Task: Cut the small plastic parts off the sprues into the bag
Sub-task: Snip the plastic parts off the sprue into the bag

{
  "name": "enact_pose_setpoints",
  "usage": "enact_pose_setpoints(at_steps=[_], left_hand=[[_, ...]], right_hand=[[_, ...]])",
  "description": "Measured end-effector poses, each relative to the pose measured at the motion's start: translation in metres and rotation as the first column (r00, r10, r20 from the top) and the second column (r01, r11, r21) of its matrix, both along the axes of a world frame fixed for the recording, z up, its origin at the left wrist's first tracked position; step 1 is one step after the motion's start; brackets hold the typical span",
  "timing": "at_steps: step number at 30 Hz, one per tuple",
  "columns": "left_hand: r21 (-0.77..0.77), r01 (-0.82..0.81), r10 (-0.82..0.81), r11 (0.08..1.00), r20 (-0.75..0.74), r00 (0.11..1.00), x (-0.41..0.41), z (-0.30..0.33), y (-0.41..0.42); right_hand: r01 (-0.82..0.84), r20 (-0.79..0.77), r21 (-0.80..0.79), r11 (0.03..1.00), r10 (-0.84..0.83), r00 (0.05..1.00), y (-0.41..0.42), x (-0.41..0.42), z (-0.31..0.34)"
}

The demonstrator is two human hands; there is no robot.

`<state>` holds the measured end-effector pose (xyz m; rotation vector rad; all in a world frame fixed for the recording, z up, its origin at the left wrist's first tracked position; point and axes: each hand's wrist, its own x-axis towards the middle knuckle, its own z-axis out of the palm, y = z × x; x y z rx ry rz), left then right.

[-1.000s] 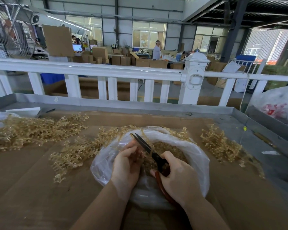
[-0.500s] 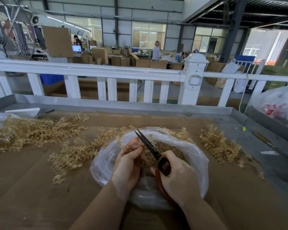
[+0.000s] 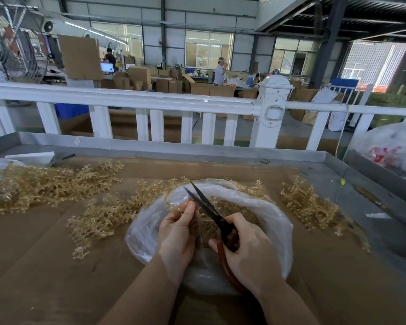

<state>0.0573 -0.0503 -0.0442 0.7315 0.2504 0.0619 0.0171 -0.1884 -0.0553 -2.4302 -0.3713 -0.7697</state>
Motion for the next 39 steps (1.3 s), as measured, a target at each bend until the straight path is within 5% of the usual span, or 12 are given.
enact_pose_setpoints(at_steps=[11, 39], left_hand=[[-0.008, -0.029, 0.028, 1.000, -0.032, 0.999, -0.0034, 0.0045, 0.0021], [0.014, 0.054, -0.053, 0.998, -0.019, 0.998, 0.0023, -0.0008, -0.0011]], right_hand=[[-0.011, -0.097, -0.151, 0.988, -0.003, 0.995, 0.0018, 0.0016, -0.0025], [0.003, -0.084, -0.154, 0.988, -0.016, 0.996, 0.0033, 0.0027, -0.0009]])
